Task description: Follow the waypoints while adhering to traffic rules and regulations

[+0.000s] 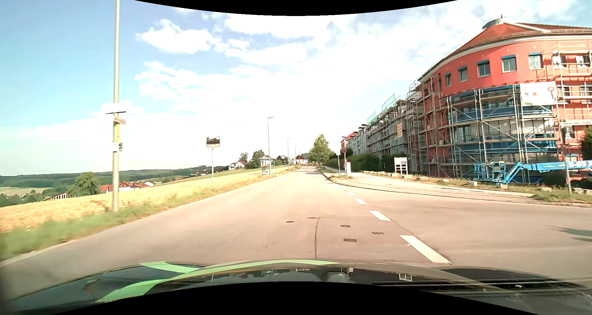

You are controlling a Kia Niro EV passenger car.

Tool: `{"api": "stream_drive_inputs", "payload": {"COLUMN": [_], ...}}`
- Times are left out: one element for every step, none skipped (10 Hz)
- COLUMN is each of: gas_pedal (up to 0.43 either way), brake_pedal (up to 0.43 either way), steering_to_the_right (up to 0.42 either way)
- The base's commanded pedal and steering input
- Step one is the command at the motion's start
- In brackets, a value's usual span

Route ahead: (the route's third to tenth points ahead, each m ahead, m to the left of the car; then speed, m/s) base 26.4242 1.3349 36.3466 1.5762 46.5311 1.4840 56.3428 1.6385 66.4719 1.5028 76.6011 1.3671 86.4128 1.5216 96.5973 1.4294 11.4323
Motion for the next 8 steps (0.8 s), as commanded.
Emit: {"api": "stream_drive_inputs", "payload": {"gas_pedal": [0.177,0.169,0.169,0.157,0.15,0.15,0.13,0.13], "brake_pedal": [0.0,0.0,0.0,0.0,0.0,0.0,0.0,0.0], "steering_to_the_right": [-0.003,-0.003,-0.004,-0.003,-0.003,-0.004,-0.004,-0.004]}}
